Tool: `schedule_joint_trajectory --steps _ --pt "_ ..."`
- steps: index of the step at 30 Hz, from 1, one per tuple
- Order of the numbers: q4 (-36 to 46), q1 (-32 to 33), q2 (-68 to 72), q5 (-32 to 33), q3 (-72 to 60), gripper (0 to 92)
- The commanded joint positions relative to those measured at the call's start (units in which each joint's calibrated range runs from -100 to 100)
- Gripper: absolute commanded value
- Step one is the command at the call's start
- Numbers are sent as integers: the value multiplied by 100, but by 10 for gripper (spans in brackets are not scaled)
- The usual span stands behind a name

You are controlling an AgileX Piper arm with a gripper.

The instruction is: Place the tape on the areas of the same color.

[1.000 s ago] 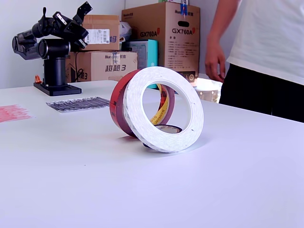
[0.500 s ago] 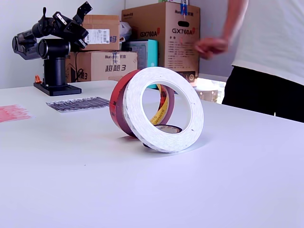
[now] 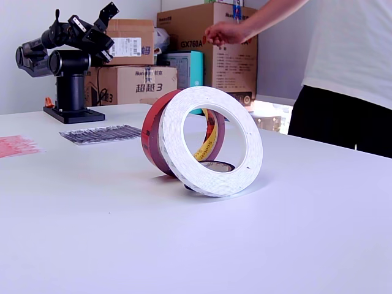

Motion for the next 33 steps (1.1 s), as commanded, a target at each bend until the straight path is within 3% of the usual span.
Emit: schedule_joint_trajectory --steps 1,23,33 --pt "41 37 -18 9 29 2" --pt "117 147 123 -40 -489 5" --pt "117 155 2330 -40 -2461 2"
